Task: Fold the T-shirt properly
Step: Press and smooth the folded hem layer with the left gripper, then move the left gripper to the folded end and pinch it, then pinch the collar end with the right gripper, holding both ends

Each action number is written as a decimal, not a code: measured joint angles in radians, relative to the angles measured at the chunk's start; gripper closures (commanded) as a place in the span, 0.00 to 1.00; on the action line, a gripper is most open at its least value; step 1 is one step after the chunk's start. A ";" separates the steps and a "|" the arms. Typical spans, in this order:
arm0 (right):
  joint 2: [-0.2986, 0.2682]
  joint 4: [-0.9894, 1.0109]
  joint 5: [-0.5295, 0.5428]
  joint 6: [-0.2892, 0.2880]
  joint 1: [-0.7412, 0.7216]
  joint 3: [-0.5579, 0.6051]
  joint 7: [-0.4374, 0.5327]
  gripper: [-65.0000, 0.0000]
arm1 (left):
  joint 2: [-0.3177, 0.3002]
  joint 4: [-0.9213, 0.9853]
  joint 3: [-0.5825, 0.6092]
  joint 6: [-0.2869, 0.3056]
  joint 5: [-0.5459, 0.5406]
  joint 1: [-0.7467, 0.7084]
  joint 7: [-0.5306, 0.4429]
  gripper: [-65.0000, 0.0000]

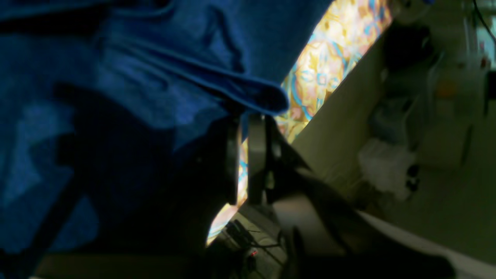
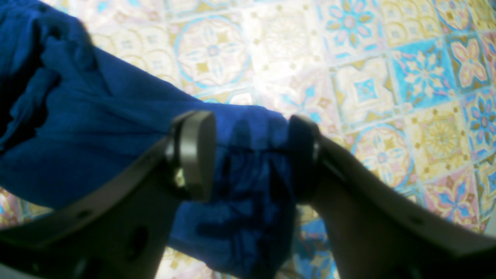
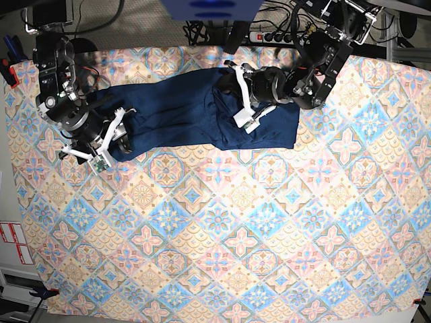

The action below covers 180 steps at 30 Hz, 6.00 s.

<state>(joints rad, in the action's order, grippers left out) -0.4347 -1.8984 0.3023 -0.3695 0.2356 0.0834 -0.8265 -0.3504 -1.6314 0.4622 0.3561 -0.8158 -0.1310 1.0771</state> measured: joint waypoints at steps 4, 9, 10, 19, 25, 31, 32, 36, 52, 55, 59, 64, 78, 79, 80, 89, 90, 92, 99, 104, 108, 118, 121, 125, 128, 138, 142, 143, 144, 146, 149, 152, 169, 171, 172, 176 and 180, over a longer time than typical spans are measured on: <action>0.002 0.000 0.000 0.000 0.001 0.000 0.000 0.56 | -0.002 -0.005 -0.088 -0.001 0.004 -0.014 -0.002 0.96; 0.002 0.000 0.000 0.000 0.002 0.000 -0.001 0.56 | -0.003 -0.130 -0.253 0.000 -0.002 -0.033 -0.004 0.96; 0.002 0.000 0.001 0.000 0.002 0.000 0.002 0.56 | -0.004 -0.138 -0.274 0.000 -0.001 -0.032 -0.003 0.96; 0.002 0.000 0.000 0.000 0.002 0.000 0.000 0.56 | 0.029 0.085 -0.246 -0.007 0.014 0.054 -0.004 0.96; 0.002 0.000 0.001 0.000 0.003 0.000 -0.001 0.56 | 0.140 0.205 -0.192 -0.001 0.132 0.145 -0.003 0.96; 0.002 0.000 0.001 0.000 0.002 0.000 0.000 0.56 | 0.270 0.215 -0.145 0.000 0.230 0.187 -0.005 0.96; 0.002 0.000 0.000 0.000 0.002 0.000 0.000 0.56 | 0.285 0.216 -0.140 0.000 0.240 0.192 -0.003 0.96; 0.002 0.000 0.001 -0.001 0.002 0.000 0.000 0.56 | 0.327 0.216 -0.134 0.001 0.232 0.200 -0.004 0.96; -0.005 0.048 0.004 0.000 -0.005 -0.001 -0.019 0.55 | 0.135 -0.220 -0.385 0.004 0.230 -0.070 -0.026 0.96; -0.013 0.102 0.003 -0.001 -0.020 0.000 -0.132 0.55 | 0.112 -0.243 -0.462 0.005 0.233 -0.127 -0.020 0.96; -0.019 0.185 -0.002 0.003 -0.096 -0.002 -0.142 0.55 | 0.095 -0.245 -0.544 0.008 0.233 -0.180 -0.021 0.96; -0.032 0.312 0.015 -0.004 -0.135 0.001 -0.156 0.54 | 0.095 -0.245 -0.622 0.007 0.233 -0.212 -0.026 0.96; -0.064 0.624 0.251 0.006 -0.248 -0.001 -0.153 0.38 | 0.101 -0.244 -0.627 0.008 0.232 -0.204 -0.027 0.95; -0.064 0.632 0.259 0.006 -0.253 -0.002 -0.146 0.38 | 0.101 -0.244 -0.625 0.008 0.231 -0.204 -0.026 0.95; -0.062 0.638 0.264 0.003 -0.255 -0.001 -0.142 0.38 | 0.101 -0.244 -0.625 0.008 0.232 -0.204 -0.026 0.95; -0.062 0.657 0.276 -0.064 -0.246 -0.001 -0.156 0.38 | 0.103 -0.241 -0.625 0.008 0.232 -0.204 -0.027 0.95; -0.061 0.657 0.291 -0.064 -0.242 -0.001 -0.167 0.38 | 0.103 -0.233 -0.626 0.008 0.232 -0.202 -0.028 0.95; -0.061 0.657 0.351 -0.066 -0.232 -0.001 -0.198 0.38 | 0.104 -0.204 -0.626 0.008 0.232 -0.197 -0.030 0.96; -0.058 0.658 0.504 -0.068 -0.203 0.000 -0.218 0.38 | 0.104 -0.140 -0.623 0.008 0.231 -0.168 -0.030 0.96; -0.056 0.658 0.571 -0.068 -0.182 0.003 -0.214 0.38 | 0.104 -0.139 -0.623 0.008 0.229 -0.167 -0.030 0.96; -0.002 0.658 0.572 -0.064 -0.188 0.001 -0.205 0.38 | 0.104 -0.139 -0.623 0.008 0.230 -0.168 -0.029 0.96; 0.044 0.658 0.593 -0.074 -0.188 0.006 -0.203 0.38 | 0.104 -0.139 -0.624 0.008 0.229 -0.168 -0.030 0.96; 0.044 0.666 0.594 -0.073 -0.189 0.006 -0.205 0.38 | 0.104 -0.139 -0.624 0.008 0.230 -0.168 -0.030 0.96; 0.041 0.744 0.635 -0.087 -0.198 0.003 -0.194 0.47 | 0.104 -0.139 -0.624 0.008 0.229 -0.168 -0.030 0.96; 0.041 0.828 0.671 -0.101 -0.213 -0.014 -0.192 0.63 | 0.104 -0.139 -0.624 0.008 0.229 -0.168 -0.030 0.96; 0.059 0.859 0.670 -0.098 -0.225 -0.019 -0.190 0.75 | 0.104 -0.139 -0.624 0.008 0.230 -0.168 -0.030 0.96; 0.072 0.859 0.664 -0.097 -0.235 -0.020 -0.209 0.75 | 0.104 -0.139 -0.624 0.008 0.230 -0.168 -0.030 0.96; 0.080 0.859 0.664 -0.092 -0.237 -0.020 -0.220 0.75 | 0.104 -0.139 -0.624 0.008 0.230 -0.168 -0.031 0.96; 0.087 0.859 0.665 -0.092 -0.239 -0.020 -0.234 0.75 | 0.104 -0.139 -0.624 0.008 0.229 -0.168 -0.030 0.96; 0.094 0.859 0.671 -0.092 -0.241 -0.020 -0.261 0.75 | 0.104 -0.139 -0.624 0.008 0.230 -0.169 -0.030 0.96; 0.095 0.863 0.671 -0.091 -0.248 -0.020 -0.268 0.81 | 0.104 -0.139 -0.624 0.008 0.230 -0.168 -0.030 0.96; 0.095 0.868 0.647 -0.088 -0.263 -0.020 -0.279 0.98 | 0.105 -0.139 -0.624 0.008 0.229 -0.168 -0.030 0.96; 0.085 0.988 0.517 -0.068 -0.422 -0.265 -0.346 0.99 | 0.246 -0.135 -0.625 0.008 0.233 -0.094 -0.028 0.96; 0.088 1.018 0.484 -0.069 -0.451 -0.278 -0.350 0.99 | 0.257 -0.135 -0.626 0.008 0.233 -0.083 -0.030 0.96; 0.089 1.030 0.465 -0.067 -0.464 -0.285 -0.353 0.99 | 0.263 -0.135 -0.626 0.008 0.233 -0.079 -0.030 0.96; 0.087 1.027 0.435 -0.068 -0.510 -0.302 -0.353 0.99 | 0.270 -0.135 -0.626 0.008 0.232 -0.071 -0.029 0.96; 0.086 0.950 0.433 -0.067 -0.506 -0.302 -0.414 0.99 | 0.270 -0.135 -0.628 0.008 0.233 -0.070 -0.031 0.96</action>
<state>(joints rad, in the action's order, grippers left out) -0.3485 -0.9482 0.7357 -0.4362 -0.2707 -0.2188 -1.2404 -0.0807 -1.7668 -0.1661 0.3641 -0.5827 -0.2008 1.0466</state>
